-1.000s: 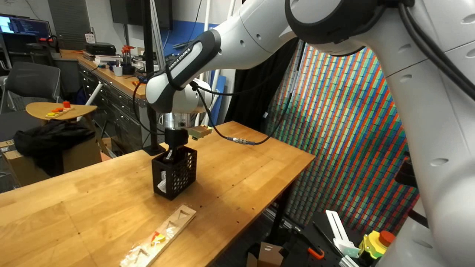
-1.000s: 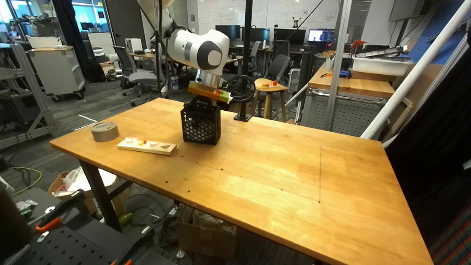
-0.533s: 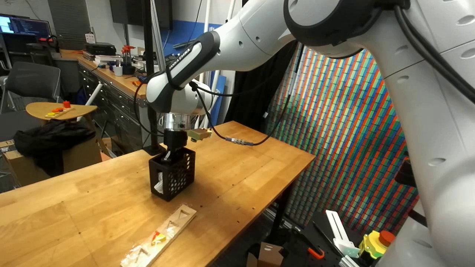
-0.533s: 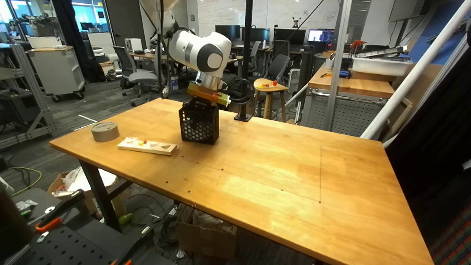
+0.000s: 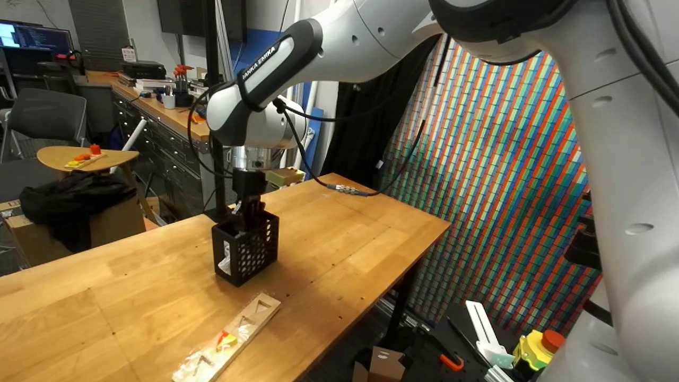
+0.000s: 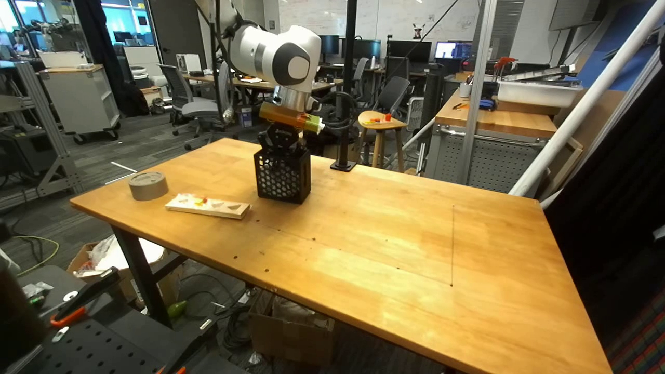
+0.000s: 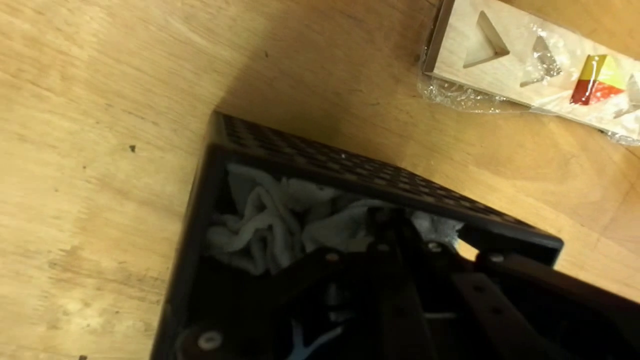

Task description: Put the towel inside the black box

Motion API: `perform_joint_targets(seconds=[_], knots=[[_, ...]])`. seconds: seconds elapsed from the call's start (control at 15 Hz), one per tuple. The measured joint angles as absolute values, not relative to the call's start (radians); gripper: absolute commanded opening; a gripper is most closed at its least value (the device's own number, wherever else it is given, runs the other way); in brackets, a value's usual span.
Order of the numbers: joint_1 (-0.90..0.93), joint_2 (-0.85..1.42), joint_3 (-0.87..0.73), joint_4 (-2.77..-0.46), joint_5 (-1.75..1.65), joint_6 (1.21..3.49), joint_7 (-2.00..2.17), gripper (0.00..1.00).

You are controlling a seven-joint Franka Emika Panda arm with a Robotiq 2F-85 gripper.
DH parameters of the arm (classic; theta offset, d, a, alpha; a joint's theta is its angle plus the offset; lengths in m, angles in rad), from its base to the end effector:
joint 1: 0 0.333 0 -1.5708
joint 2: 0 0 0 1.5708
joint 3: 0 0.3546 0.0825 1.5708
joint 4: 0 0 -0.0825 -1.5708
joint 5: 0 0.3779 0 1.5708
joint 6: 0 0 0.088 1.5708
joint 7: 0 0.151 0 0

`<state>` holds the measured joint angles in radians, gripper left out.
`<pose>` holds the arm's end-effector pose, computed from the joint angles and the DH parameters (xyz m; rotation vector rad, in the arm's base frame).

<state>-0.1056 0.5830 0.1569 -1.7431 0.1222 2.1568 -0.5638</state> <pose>0.6574 0.0356 0.2263 -2.8192 -0.7506 0.1647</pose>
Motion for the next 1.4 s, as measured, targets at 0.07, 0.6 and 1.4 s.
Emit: perform_joint_targets(seconds=[0.07, 0.6, 1.4], knots=[[-0.103, 0.563, 0.154, -1.754, 0.119, 2.160, -0.553, 0.06], [-0.106, 0.364, 0.095, -1.882, 0.087, 2.235, -0.512, 0.47], [-0.159, 0.068, -0.031, -2.254, 0.064, 2.432, -0.566, 1.00]])
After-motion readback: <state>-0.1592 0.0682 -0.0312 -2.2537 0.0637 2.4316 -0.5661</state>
